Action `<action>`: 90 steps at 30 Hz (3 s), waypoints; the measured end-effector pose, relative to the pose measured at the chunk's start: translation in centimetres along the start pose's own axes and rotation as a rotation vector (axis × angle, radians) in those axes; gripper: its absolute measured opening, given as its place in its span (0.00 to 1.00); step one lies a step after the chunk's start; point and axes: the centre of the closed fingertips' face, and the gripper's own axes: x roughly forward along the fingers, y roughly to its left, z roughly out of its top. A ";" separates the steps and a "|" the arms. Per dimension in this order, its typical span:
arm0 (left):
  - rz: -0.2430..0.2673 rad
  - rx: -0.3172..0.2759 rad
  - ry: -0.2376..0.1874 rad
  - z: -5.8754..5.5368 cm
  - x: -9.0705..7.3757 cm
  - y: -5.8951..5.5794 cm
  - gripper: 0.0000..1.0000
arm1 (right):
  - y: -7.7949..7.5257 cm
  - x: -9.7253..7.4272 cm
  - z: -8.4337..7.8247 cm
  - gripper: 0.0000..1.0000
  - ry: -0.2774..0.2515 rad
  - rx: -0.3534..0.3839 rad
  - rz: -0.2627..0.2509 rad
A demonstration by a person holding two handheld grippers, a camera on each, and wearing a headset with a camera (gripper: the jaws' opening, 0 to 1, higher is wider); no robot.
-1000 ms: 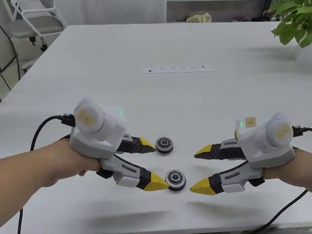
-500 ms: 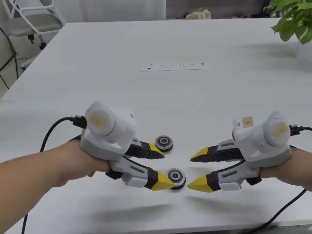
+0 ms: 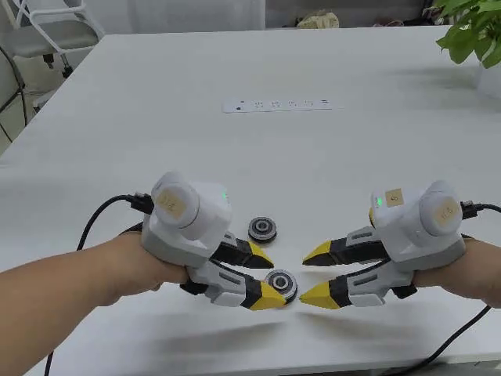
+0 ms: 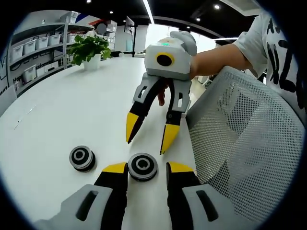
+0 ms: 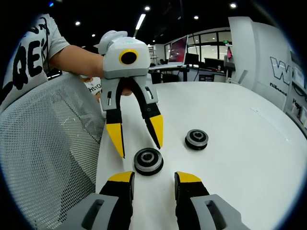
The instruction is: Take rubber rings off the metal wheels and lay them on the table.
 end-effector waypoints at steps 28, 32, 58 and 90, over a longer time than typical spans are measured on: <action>0.063 0.049 -0.011 -0.2 0.5 0.6 0.08 | 0.3 0.5 -0.3 0.25 0.003 0.028 0.016; 0.065 0.060 -0.013 -0.2 0.5 0.5 0.08 | 0.3 0.6 -0.2 0.24 -0.005 0.039 0.017; 0.082 0.087 -0.016 -0.2 0.7 0.4 0.08 | 0.9 1.4 -0.6 0.14 -0.018 0.111 0.045; 0.092 0.086 -0.024 -0.2 0.7 0.3 0.07 | 0.4 0.8 -0.7 0.00 -0.030 0.257 0.022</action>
